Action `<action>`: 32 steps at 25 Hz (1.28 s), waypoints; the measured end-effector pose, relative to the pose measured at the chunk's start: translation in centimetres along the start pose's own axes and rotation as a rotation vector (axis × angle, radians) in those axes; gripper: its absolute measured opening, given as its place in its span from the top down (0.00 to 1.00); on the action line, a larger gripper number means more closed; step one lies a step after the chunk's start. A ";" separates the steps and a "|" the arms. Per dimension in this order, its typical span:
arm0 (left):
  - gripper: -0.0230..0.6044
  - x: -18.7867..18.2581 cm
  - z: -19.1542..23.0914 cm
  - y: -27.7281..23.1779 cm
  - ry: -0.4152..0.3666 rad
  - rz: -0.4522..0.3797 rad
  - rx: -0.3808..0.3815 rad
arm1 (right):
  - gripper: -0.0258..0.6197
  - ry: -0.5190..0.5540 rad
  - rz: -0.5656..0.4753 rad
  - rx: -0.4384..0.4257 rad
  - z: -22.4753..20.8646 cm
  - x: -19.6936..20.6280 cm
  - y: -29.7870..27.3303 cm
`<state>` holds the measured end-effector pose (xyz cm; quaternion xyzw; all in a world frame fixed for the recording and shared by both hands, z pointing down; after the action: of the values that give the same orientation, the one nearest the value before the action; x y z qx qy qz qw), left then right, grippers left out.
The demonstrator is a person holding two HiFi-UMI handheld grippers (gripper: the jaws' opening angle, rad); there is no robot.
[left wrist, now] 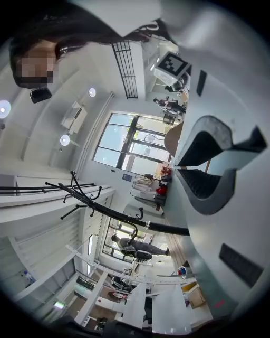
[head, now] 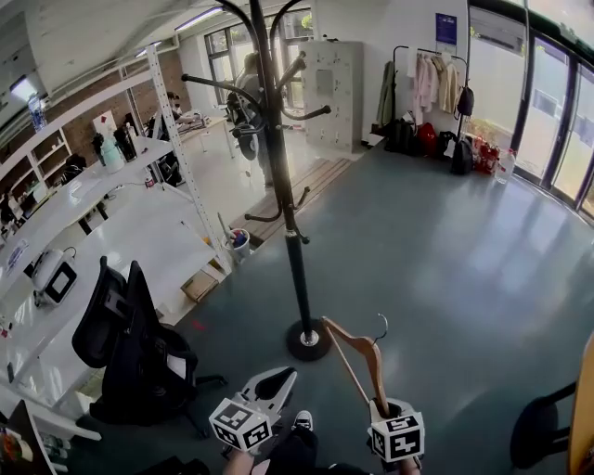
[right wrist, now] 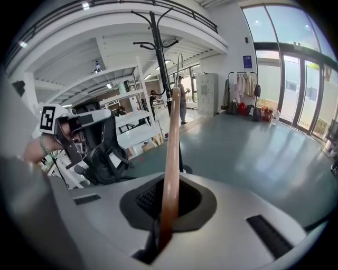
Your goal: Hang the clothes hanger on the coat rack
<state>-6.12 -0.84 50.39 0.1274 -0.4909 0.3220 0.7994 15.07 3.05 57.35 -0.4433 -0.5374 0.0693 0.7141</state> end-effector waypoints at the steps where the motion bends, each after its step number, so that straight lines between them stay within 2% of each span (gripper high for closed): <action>1: 0.96 -1.0 0.8 -0.6 0.000 -0.004 0.006 | 0.95 -0.002 -0.002 0.008 -0.4 -1.0 -0.5; 5: 0.96 -4.3 3.9 -3.3 -0.013 -0.004 0.032 | 0.95 -0.016 -0.010 0.041 -2.0 -5.2 -2.9; 13: 0.96 -8.4 10.4 -7.3 -0.030 0.020 0.090 | 0.95 -0.054 -0.013 0.102 -3.4 -10.9 -8.3; 17: 0.96 -9.4 12.1 -9.2 -0.021 0.034 0.121 | 0.95 -0.088 -0.007 0.133 -4.2 -12.1 -9.6; 22: 0.96 -8.9 12.7 -10.6 0.008 0.063 0.153 | 0.95 -0.109 0.044 0.164 -5.3 -11.7 -10.0; 27: 0.96 -8.8 13.7 -12.1 0.030 0.069 0.142 | 0.95 -0.073 0.073 0.175 -7.3 -12.6 -11.3; 32: 0.96 -9.9 14.7 -13.7 0.036 0.028 0.098 | 0.95 0.013 0.085 0.167 -10.8 -15.3 -13.9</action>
<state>-10.76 -22.72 50.46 0.1535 -0.4618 0.3591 0.7964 12.45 -20.09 56.12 -0.4050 -0.5058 0.1413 0.7485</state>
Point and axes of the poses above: the fingertips, and each gripper's own axes: y backward along the fingers, z to its left, x out of its underside, the point moved 4 cm from there along y, backward along the fingers, and after that the axes turned 13 degrees about y, right-handed, at the moved point
